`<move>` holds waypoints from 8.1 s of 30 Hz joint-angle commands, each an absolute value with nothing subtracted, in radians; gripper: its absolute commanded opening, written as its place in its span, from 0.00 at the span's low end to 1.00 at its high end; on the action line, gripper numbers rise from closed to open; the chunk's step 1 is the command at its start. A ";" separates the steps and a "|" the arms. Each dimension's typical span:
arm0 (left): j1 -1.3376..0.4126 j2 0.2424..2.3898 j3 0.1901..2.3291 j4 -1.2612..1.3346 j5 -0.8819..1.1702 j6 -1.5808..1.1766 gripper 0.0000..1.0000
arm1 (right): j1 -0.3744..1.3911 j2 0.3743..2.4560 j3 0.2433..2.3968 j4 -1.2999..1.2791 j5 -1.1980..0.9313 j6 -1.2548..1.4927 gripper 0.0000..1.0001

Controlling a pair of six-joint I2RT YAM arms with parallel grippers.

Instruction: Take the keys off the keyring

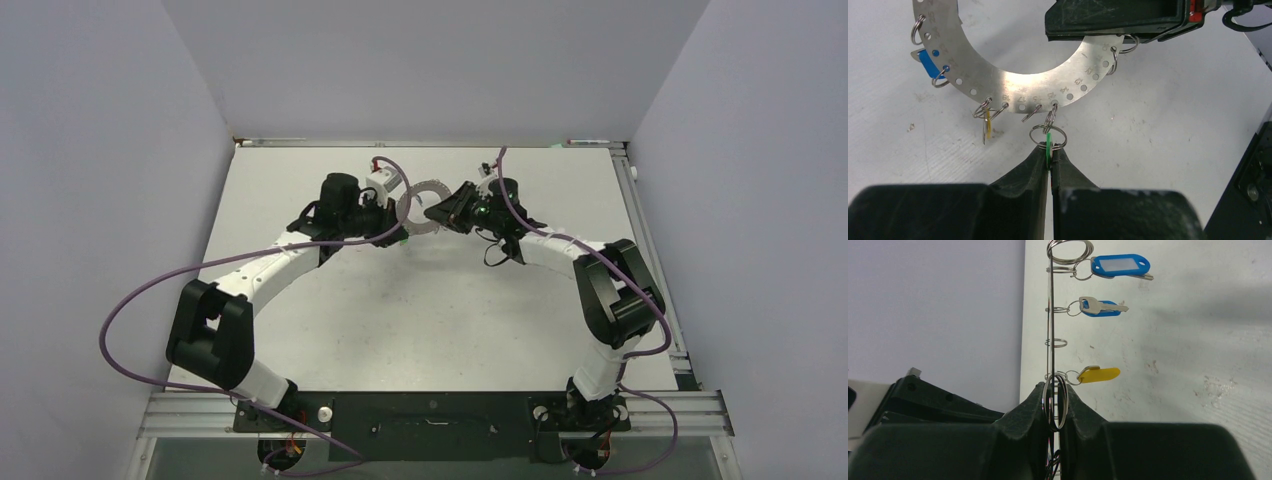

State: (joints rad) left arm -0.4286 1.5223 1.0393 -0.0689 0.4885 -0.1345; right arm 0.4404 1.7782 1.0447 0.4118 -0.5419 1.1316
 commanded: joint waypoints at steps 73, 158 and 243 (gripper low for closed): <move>-0.557 1.153 1.170 -0.522 0.266 1.474 0.00 | 0.091 1.551 1.227 0.151 -1.203 0.171 0.91; -0.572 0.891 0.476 0.594 0.970 1.791 0.00 | 0.672 1.494 1.295 -0.374 -1.379 -0.551 0.41; -0.519 0.837 0.538 0.229 0.601 1.671 0.00 | 0.605 1.560 0.849 1.583 -1.302 1.103 0.05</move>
State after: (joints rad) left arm -0.5488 0.8154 0.5011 0.2729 0.6937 1.7187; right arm 0.5919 1.5982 0.8486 1.3808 -1.2648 1.0725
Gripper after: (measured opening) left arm 0.017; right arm 0.062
